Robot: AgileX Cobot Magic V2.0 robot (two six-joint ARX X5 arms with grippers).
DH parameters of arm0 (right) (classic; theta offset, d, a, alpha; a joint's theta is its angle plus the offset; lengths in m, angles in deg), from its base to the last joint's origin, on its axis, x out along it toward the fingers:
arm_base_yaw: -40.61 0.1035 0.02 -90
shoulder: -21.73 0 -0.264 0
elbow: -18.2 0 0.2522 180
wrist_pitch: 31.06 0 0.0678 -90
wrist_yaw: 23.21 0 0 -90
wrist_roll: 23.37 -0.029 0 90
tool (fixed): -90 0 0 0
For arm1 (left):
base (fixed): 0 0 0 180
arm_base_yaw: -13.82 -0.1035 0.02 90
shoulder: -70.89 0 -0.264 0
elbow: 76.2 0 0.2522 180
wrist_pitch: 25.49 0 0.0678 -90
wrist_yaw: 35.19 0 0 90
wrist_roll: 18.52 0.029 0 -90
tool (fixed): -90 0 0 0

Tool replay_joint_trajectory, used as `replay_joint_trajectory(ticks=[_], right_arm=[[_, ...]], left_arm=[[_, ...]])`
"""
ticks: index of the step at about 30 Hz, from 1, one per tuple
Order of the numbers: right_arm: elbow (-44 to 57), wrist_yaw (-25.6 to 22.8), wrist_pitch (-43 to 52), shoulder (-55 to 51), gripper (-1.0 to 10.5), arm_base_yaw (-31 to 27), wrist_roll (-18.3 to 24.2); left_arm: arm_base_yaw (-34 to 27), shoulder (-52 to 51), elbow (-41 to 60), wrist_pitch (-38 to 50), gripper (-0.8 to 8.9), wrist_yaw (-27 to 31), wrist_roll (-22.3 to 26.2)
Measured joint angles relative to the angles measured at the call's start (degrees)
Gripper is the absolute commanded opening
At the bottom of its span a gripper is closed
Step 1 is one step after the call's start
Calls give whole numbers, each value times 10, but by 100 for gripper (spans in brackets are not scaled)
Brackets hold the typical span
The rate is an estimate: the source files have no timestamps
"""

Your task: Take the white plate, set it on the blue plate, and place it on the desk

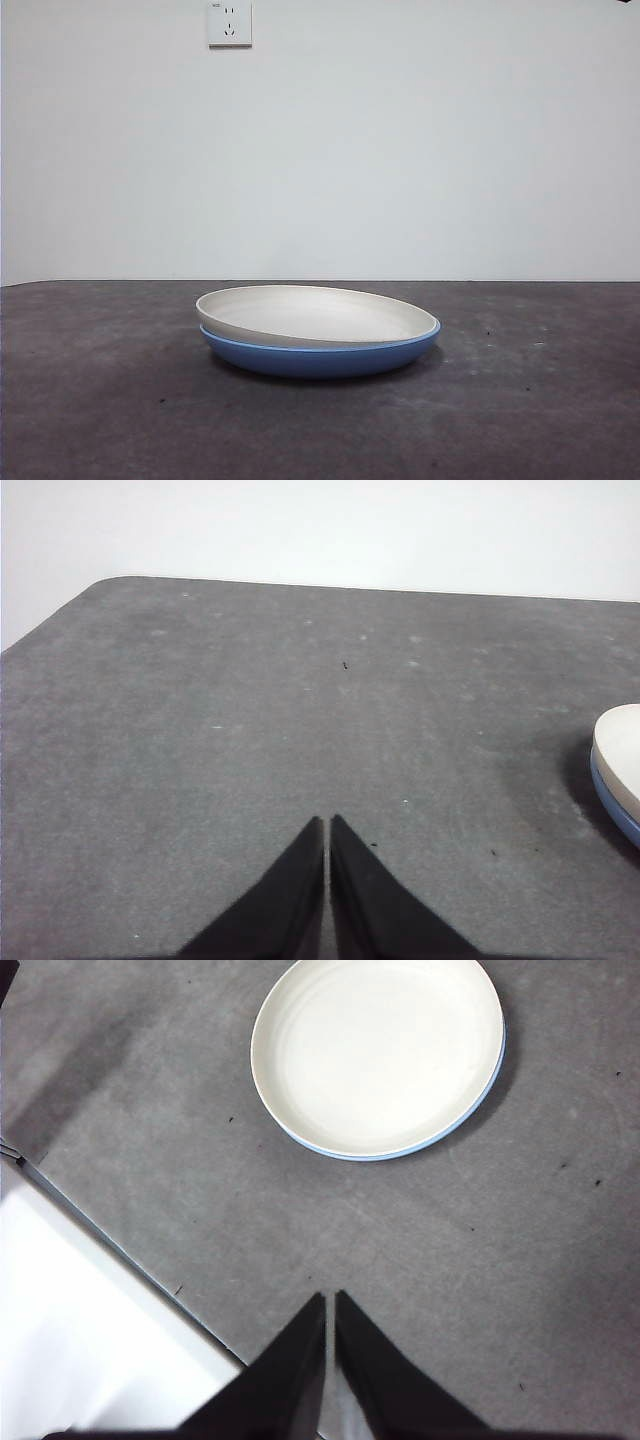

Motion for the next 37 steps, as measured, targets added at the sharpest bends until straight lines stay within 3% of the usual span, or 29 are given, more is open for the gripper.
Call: replay_joint_trajectory(ticks=[5,11,16,21,27,32,37], right_arm=[[0,-18,20,-8,10,-24,25],[30,-28,162,-70,10,-125,42],[140,-30,301,-159,10,-223,45],[284,-34,454,-248,10,-280,46],[436,-87,591,-344,10,-311,48],[513,-129,596,-410,10,-315,49],[560,-134,597,-457,10,-316,49]], left_arm=[[0,0,0,0,10,0,0],[0,0,0,0,10,0,0],[0,0,0,0,10,0,0],[0,0,0,0,10,0,0],[0,0,0,0,10,0,0],[0,0,0,0,10,0,0],[0,0,0,0,10,0,0]])
